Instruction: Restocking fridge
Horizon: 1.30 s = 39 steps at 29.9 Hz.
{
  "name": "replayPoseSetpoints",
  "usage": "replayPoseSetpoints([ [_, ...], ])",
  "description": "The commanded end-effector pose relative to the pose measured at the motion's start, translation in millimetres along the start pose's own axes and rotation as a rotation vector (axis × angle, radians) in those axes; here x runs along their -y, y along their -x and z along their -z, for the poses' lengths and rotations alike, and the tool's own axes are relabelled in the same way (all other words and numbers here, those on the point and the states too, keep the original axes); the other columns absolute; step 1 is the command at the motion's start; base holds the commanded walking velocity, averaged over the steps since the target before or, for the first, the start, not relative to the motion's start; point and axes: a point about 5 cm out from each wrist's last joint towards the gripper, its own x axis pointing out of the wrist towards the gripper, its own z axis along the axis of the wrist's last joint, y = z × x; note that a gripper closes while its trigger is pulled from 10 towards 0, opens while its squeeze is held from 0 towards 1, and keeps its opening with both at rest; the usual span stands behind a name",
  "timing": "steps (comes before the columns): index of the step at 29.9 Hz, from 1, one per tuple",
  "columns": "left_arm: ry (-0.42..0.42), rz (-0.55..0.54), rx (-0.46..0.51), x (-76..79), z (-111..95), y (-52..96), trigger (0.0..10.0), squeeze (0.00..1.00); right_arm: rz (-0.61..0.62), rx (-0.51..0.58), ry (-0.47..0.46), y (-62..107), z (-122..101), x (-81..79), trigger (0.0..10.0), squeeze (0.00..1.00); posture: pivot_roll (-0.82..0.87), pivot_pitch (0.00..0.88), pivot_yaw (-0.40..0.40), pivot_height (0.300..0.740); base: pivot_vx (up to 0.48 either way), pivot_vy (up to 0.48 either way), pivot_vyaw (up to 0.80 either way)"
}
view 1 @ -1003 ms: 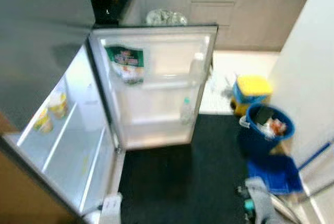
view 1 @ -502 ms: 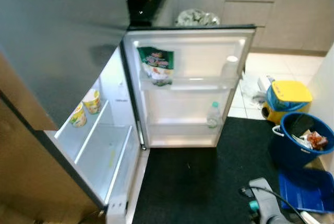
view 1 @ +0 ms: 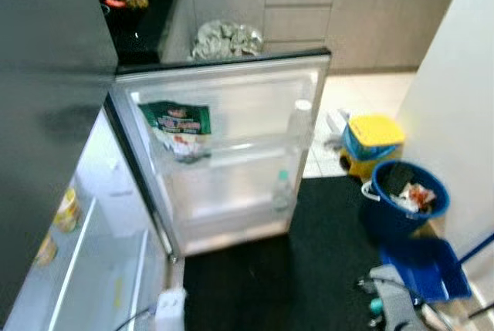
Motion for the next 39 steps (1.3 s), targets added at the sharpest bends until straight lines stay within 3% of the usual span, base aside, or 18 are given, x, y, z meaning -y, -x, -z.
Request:
replayPoseSetpoints([
  [1, 0.003, 0.021, -0.031, 2.4, 7.2, 0.7, 10.0, 0.0, 0.019, 0.013, 0.004, 1.3, -1.5, 6.7, 10.0, 0.0, -0.06, 0.0, 0.003, 0.74, 0.251, -0.247, 0.0],
  [11, 0.002, 0.011, -0.04, 1.2, 10.0, 1.5, 10.0, 0.0, 0.017, 0.07, 0.011, 0.8, -13.2, 7.6, 10.0, 0.0, -0.06, 0.0, 0.005, 0.74, 0.322, -0.352, 0.0],
  [22, 0.008, -0.016, -0.041, -0.8, 12.4, 2.4, 10.0, 0.0, -0.021, 0.206, 0.093, -1.1, -55.7, 0.7, 10.0, 0.0, -0.06, 0.0, 0.003, 0.74, 0.0, 0.0, 0.0],
  [25, 0.009, -0.004, -0.042, 0.0, 12.7, 2.4, 10.0, 0.0, -0.062, 0.278, 0.147, -0.8, -78.4, -7.5, 10.0, 0.0, -0.06, 0.0, 0.003, 0.74, 0.0, 0.0, 0.0],
  [33, 0.017, 0.015, -0.042, 1.5, 12.5, 2.1, 10.0, 0.0, -0.114, 0.349, 0.201, 0.8, -98.2, -16.6, 10.0, 0.0, -0.06, 0.0, 0.002, 0.74, 0.0, -0.316, 0.0],
  [39, 0.014, 0.0, -0.024, 1.1, 10.5, 1.8, 10.0, 0.0, -0.321, 0.429, 0.326, 5.1, -122.9, -45.9, 10.0, 0.0, -0.06, 0.0, 0.001, 0.74, 0.0, 0.0, 0.0],
])
